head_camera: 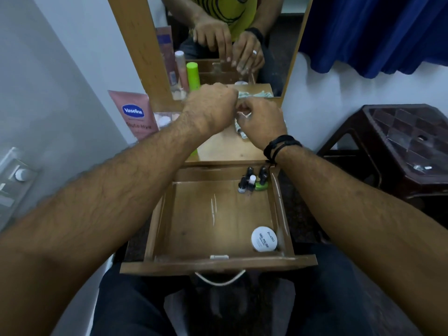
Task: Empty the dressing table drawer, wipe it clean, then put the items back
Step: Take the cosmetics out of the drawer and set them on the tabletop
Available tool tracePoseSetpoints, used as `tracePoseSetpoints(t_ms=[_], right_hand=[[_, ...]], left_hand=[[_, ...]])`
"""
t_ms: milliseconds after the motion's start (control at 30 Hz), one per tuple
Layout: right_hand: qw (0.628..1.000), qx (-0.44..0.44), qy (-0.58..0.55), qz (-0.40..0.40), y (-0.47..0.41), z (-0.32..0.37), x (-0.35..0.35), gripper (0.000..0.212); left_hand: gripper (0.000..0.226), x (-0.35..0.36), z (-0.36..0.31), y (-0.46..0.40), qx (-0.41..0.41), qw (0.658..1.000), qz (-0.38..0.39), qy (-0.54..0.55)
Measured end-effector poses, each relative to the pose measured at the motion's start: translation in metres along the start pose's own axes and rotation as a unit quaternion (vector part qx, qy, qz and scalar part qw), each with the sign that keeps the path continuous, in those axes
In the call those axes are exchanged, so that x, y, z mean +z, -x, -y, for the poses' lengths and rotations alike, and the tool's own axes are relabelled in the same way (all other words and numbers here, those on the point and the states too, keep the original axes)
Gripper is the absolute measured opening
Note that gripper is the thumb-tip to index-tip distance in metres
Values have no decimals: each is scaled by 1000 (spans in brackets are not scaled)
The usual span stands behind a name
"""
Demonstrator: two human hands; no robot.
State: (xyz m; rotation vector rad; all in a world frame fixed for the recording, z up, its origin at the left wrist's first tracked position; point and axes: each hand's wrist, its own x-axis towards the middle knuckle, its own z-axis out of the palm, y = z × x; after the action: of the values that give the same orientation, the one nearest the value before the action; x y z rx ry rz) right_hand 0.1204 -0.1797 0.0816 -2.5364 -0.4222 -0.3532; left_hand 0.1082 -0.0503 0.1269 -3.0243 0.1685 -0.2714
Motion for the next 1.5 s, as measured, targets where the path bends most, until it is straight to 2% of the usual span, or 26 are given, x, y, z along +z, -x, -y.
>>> tracePoseSetpoints(t_ms=[33,267,400,567,733,1100,1233,1500], right_hand=[[1000,2,11,12,28,-4,-8,14],[995,36,64,64,64,-24,-8,25],[988,55,85,118,98,-50,12,21],[979,41,125,156,114,-63,35,26],[973,43,138,178,117,-67,55,25],[975,22,154,158,113,-65,67,22],[979,30,133,148,113,-64,68,14],[985,34,88,144,115,-58,48,14]], left_hand=[[24,5,-18,22,13,1000,5,7],[24,25,-43,53,32,998,39,39],[27,55,-57,76,36,993,106,42],[24,79,-59,89,8,988,149,28],[30,90,-56,92,-19,983,174,60],[23,104,-53,84,-7,980,183,74],[24,104,-53,83,-2,980,185,79],[27,84,-53,85,32,980,187,59]])
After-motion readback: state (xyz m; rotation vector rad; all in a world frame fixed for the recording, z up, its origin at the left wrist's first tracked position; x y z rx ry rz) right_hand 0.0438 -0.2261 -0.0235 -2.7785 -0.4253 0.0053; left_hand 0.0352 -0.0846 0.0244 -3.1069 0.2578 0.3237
